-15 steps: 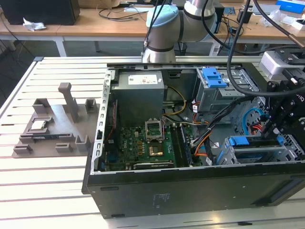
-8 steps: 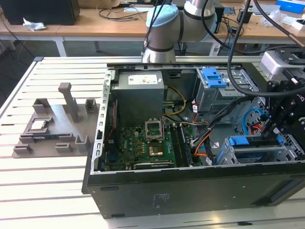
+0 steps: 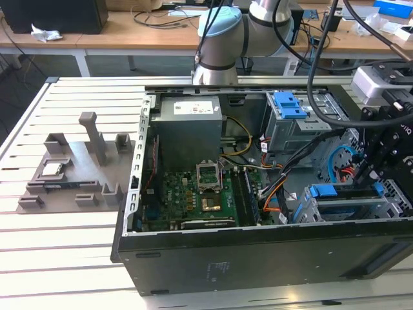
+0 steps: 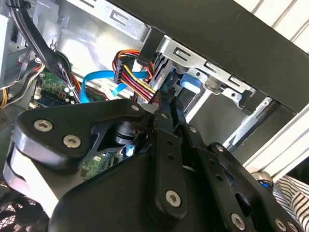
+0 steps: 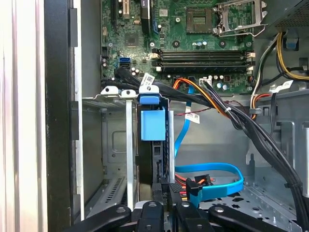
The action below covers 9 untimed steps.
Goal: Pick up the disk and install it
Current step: 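Insert the first disk wire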
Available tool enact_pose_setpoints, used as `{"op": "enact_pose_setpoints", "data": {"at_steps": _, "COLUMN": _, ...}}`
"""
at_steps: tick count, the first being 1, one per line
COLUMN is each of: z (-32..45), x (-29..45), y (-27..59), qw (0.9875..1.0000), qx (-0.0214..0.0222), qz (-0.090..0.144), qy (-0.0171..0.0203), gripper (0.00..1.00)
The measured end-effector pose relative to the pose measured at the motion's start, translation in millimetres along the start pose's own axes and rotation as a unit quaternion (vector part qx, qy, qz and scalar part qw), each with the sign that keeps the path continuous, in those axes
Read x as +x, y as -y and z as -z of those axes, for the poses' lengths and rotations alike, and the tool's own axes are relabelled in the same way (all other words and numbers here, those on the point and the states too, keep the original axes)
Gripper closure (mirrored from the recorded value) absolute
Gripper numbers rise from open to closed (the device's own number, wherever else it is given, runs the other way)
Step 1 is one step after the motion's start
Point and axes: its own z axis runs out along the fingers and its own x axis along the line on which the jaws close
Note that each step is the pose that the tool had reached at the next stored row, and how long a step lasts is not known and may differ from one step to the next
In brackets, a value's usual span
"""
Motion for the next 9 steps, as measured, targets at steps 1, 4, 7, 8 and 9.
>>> {"op": "enact_pose_setpoints", "data": {"at_steps": 1, "z": -0.6, "x": 0.0, "y": 0.0, "qw": 1.0, "qx": -0.0001, "qz": 0.0, "qy": 0.0, "gripper": 0.83}}
{"op": "enact_pose_setpoints", "data": {"at_steps": 4, "z": -2.6, "x": 0.0, "y": 0.1, "qw": 1.0, "qx": -0.0004, "qz": 0.0, "qy": -0.0002, "gripper": 0.83}}
{"op": "enact_pose_setpoints", "data": {"at_steps": 7, "z": -4.6, "x": 0.1, "y": 0.1, "qw": 1.0, "qx": -0.0007, "qz": 0.0, "qy": -0.0001, "gripper": 0.83}}
{"op": "enact_pose_setpoints", "data": {"at_steps": 8, "z": -4.6, "x": 0.1, "y": 0.1, "qw": 1.0, "qx": -0.0007, "qz": 0.0, "qy": -0.0001, "gripper": 0.83}}
{"op": "enact_pose_setpoints", "data": {"at_steps": 9, "z": -4.0, "x": 0.2, "y": 0.1, "qw": 1.0, "qx": -0.0007, "qz": 0.0, "qy": -0.0001, "gripper": 0.83}}
